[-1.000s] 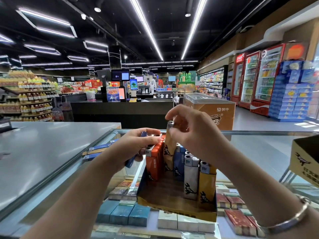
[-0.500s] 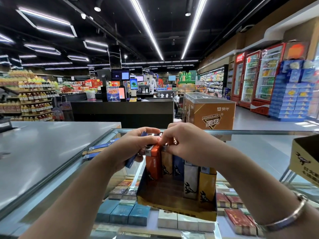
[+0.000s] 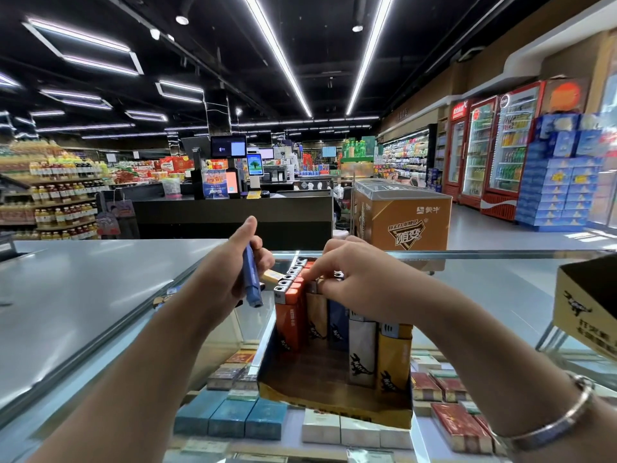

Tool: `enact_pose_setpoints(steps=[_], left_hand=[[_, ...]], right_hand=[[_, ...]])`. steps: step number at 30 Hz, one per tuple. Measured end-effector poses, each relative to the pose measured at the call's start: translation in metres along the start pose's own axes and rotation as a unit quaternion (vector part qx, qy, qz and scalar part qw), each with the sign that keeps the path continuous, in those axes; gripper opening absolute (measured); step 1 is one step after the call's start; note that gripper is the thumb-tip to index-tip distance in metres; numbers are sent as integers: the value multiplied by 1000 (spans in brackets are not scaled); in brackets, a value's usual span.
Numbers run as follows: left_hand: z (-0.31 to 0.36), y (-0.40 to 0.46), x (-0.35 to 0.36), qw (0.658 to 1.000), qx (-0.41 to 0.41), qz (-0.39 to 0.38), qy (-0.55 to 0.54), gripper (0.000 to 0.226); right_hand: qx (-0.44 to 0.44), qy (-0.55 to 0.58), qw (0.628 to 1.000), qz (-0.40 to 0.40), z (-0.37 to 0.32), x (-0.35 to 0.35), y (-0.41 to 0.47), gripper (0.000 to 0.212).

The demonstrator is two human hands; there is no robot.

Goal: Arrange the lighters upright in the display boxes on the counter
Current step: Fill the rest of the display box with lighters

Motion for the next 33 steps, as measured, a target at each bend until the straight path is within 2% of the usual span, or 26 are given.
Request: enact_pose_setpoints(steps=[5, 9, 12, 15, 19, 21, 24, 26, 28, 31, 33], left_hand=[[6, -1, 4, 998, 36, -23, -49, 34], [11, -4, 8, 997, 67, -38, -20, 26], [12, -6, 14, 995, 74, -59, -42, 15], [14, -8, 17, 993, 86, -69, -48, 15], [16, -11, 23, 988, 103, -97, -58, 17], [17, -12, 25, 987, 113, -106, -52, 17], [20, -11, 26, 983, 141, -109, -35, 11], [22, -12, 25, 980, 164, -109, 20, 19], [19, -11, 28, 973, 162, -125, 104, 45], [3, -14, 39, 954, 111, -202, 195, 63], [-6, -18, 46, 938, 85, -247, 230, 69]], right_hand=[[-16, 17, 999, 45, 0, -3, -2, 26], [-18, 34, 984, 175, 6, -25, -5, 18], [-24, 109, 964, 243, 11, -39, -8, 7], [-19, 194, 954, 229, 14, -39, -7, 13], [-6, 219, 963, 160, 13, -26, -3, 15], [-18, 220, 961, 166, 10, -27, -3, 17], [-34, 218, 951, 217, 8, -39, -7, 20], [-37, 239, 937, 253, 10, -48, -11, 22], [-36, 292, 915, 277, 15, -56, -15, 22], [-31, 351, 887, 297, 21, -63, -20, 26], [-43, 344, 890, 295, 17, -65, -21, 27]])
Point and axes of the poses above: each hand's wrist, its own y-axis towards the middle knuckle, its own x-axis out of the palm, z = x × y, the point moved 8 cm from there along y, towards the middle knuckle, and after that the axes turned 1 degree about -z, right-handed, at the moved point
